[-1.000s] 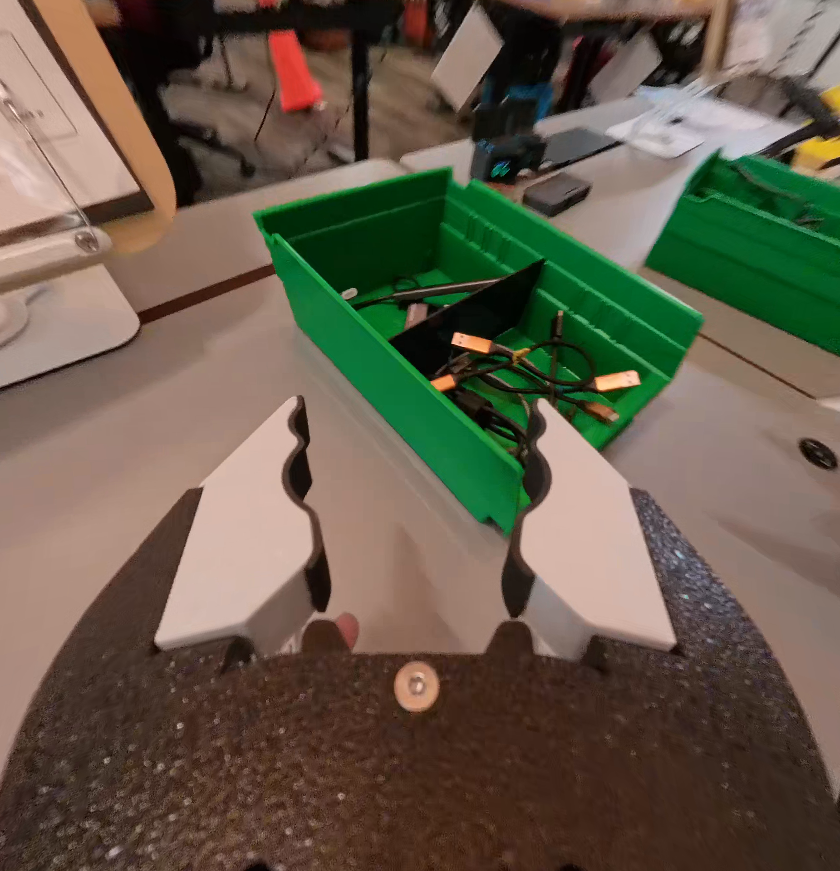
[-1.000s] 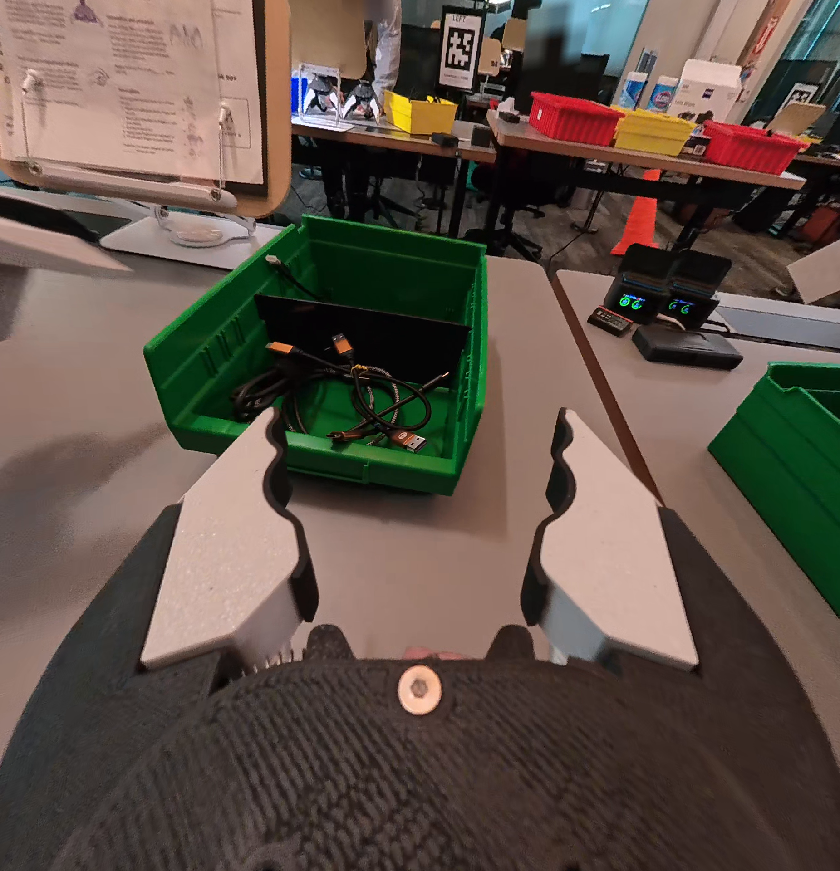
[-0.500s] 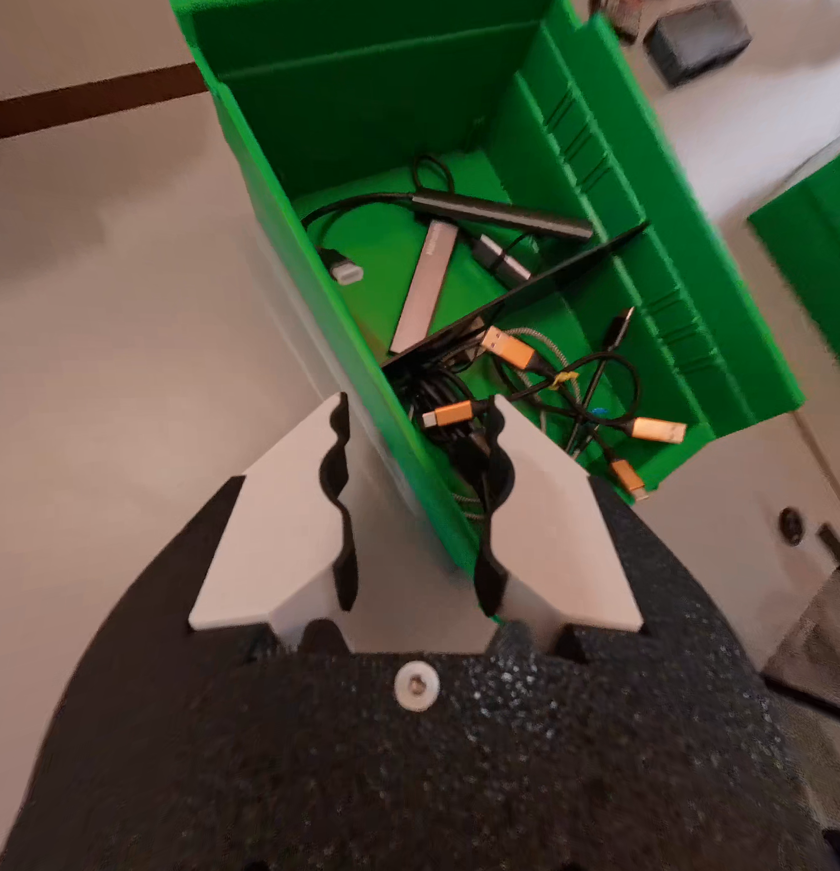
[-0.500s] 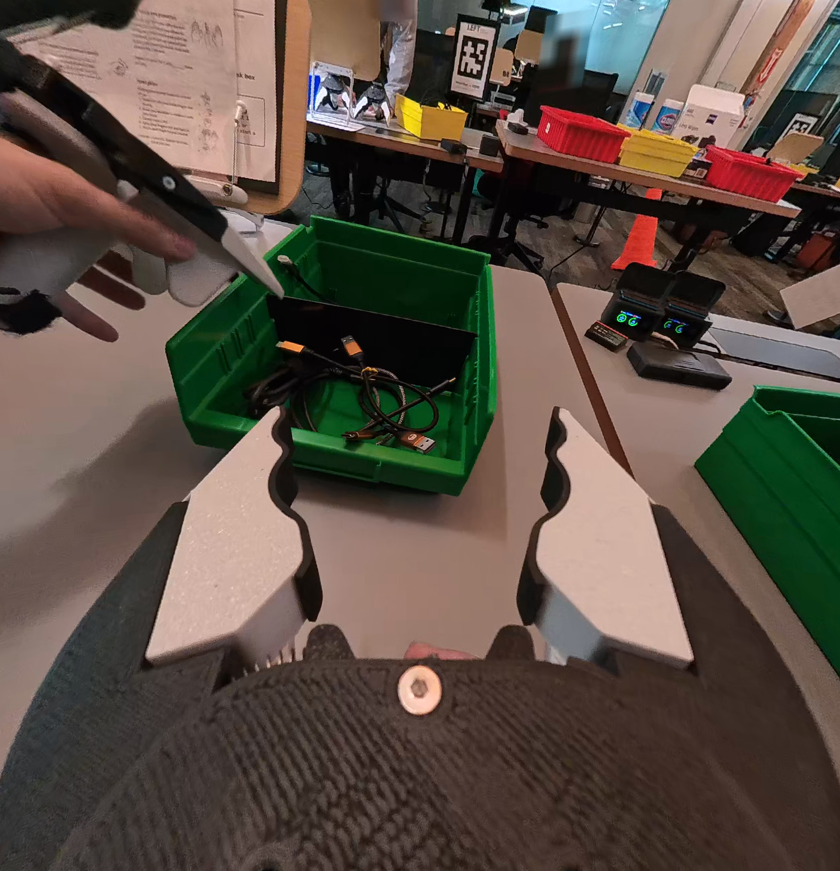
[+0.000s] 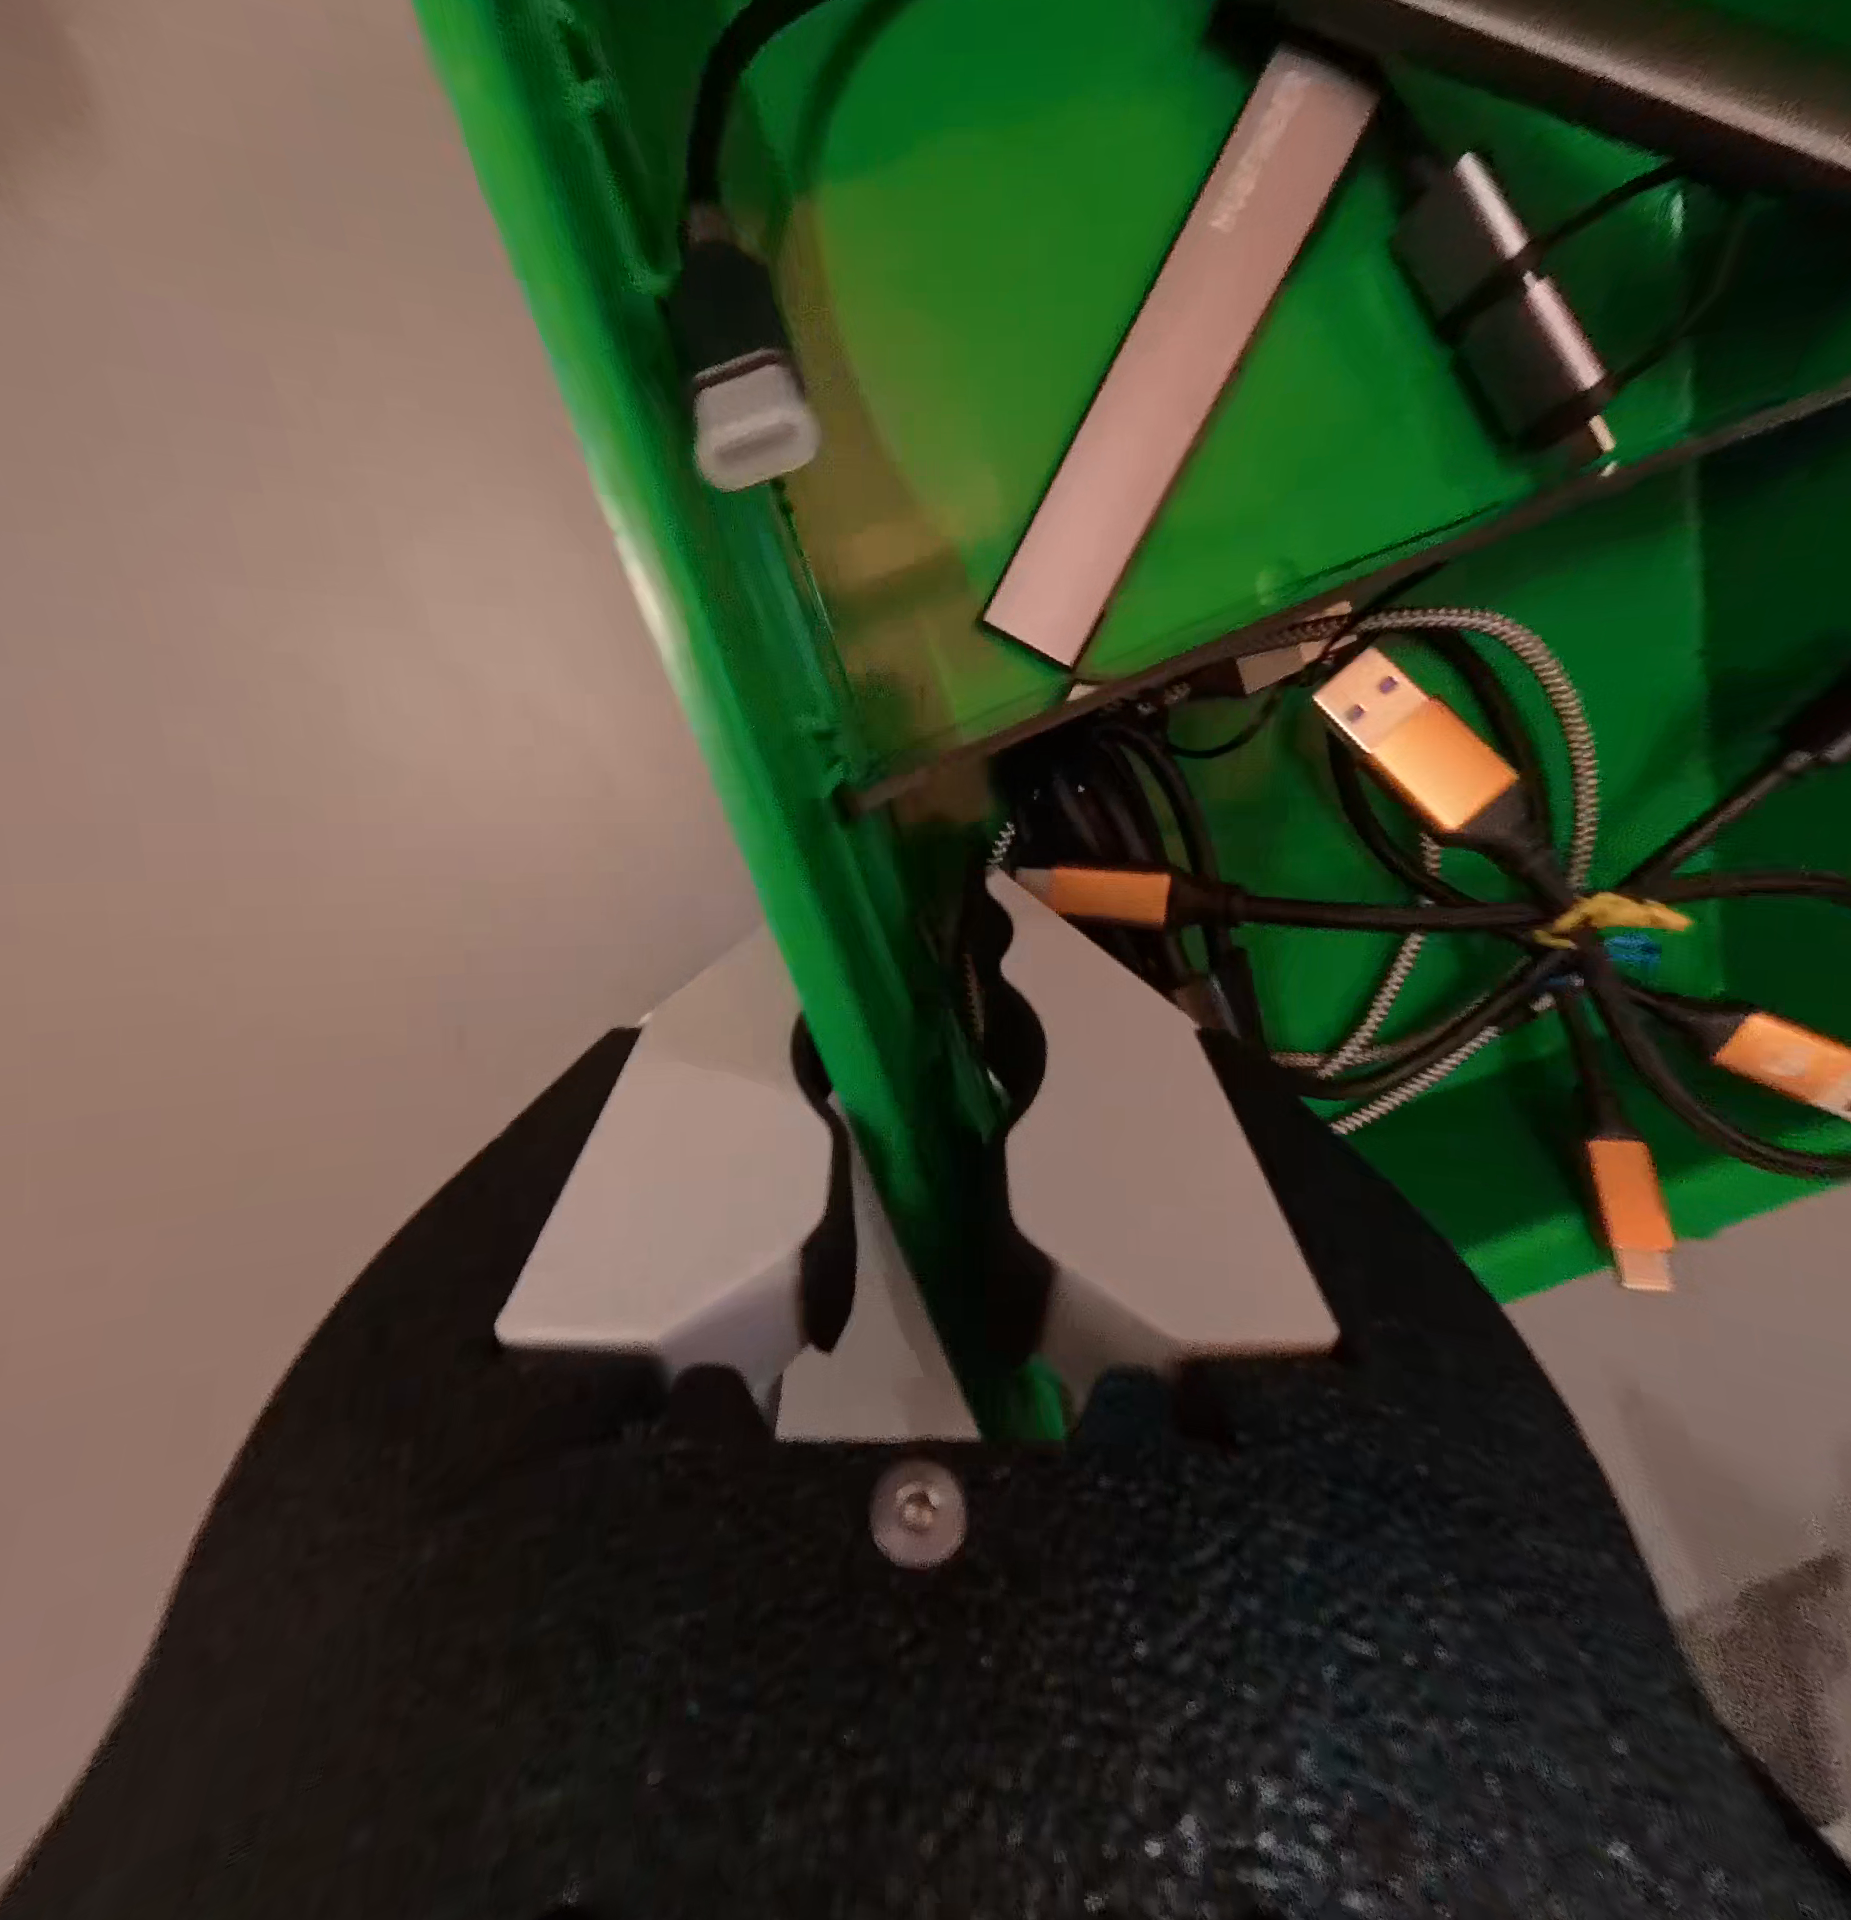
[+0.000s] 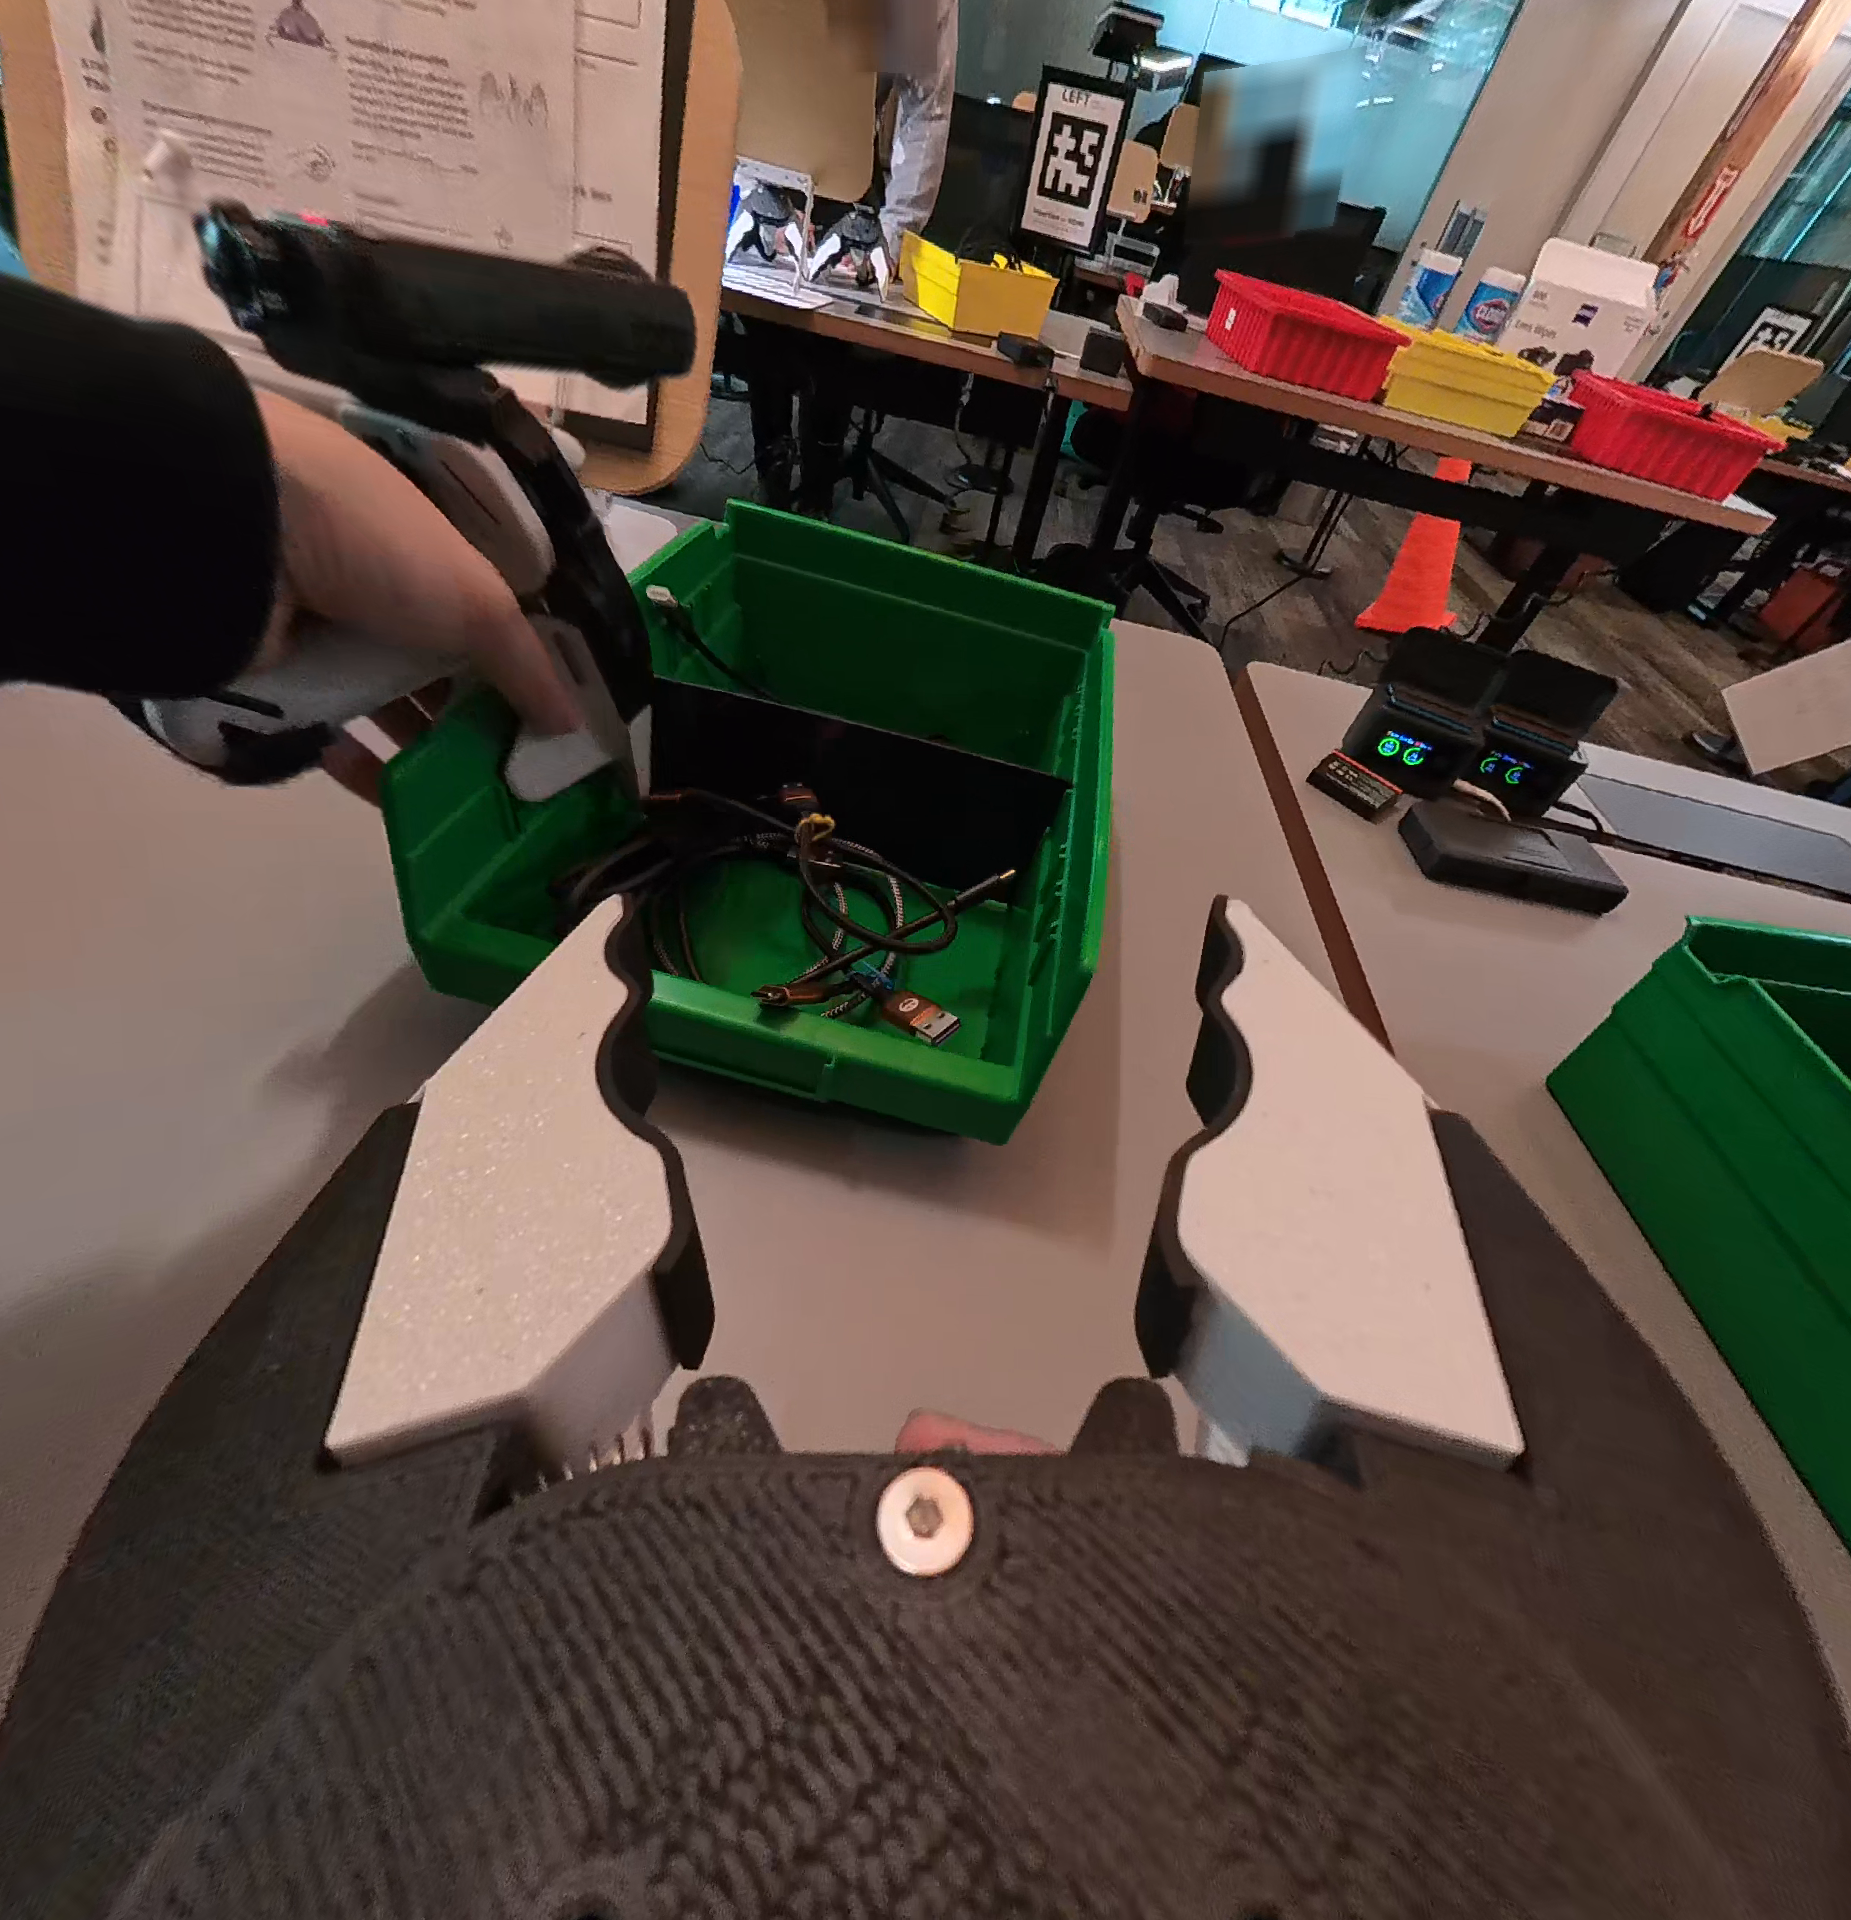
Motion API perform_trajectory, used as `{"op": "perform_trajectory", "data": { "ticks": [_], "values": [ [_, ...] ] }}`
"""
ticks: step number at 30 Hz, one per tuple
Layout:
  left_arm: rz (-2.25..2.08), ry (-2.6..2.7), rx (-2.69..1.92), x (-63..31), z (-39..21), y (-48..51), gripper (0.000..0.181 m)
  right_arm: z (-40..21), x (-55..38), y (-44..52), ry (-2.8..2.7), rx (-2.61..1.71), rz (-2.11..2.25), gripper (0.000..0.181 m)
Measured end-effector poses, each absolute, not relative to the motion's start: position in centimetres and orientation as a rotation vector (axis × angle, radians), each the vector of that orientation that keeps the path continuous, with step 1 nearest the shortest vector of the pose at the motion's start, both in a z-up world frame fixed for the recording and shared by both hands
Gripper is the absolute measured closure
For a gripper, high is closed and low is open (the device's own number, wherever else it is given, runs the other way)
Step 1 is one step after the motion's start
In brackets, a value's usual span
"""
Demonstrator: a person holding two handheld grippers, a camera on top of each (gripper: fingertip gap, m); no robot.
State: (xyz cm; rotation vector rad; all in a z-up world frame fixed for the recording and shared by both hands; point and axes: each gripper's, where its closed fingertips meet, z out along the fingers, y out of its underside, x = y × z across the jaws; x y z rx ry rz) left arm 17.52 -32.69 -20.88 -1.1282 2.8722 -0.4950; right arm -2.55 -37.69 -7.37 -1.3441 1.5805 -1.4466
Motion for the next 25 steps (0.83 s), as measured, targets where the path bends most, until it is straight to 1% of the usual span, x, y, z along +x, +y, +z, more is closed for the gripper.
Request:
{"op": "perform_trajectory", "data": {
  "ticks": [4,7,9,13,19,23,25],
  "values": [
    [-0.611,2.898,-1.017,18.4,-21.4,-33.4,0.163,-7.5,-2.7,-38.0,1.582,-1.343,-1.446,0.077],
    [-0.734,2.94,-0.955,19.4,-21.5,-32.9,0.166,-7.5,-3.0,-38.5,1.588,-1.33,-1.443,0.077],
    [-0.695,2.945,-0.859,20.3,-21.4,-32.0,0.17,-7.2,-3.4,-38.8,1.588,-1.309,-1.45,0.078],
    [-0.684,3.018,-0.74,21.2,-21.2,-28.8,0.172,-6.3,-4.2,-39.3,1.577,-1.245,-1.457,0.079],
    [-0.667,3.105,-0.498,21.3,-21.1,-17.4,0.173,-5.9,-3.7,-38.3,1.546,-1.243,-1.431,0.081],
    [-0.695,3.082,-0.532,20.4,-21.0,-7.3,0.173,-4.7,-1.4,-34.2,1.472,-1.2,-1.305,0.087],
    [-0.704,3.08,-0.6,19.5,-21.3,-2.1,0.173,-4.1,0.5,-30.8,1.403,-1.206,-1.243,0.086]
  ]
}}
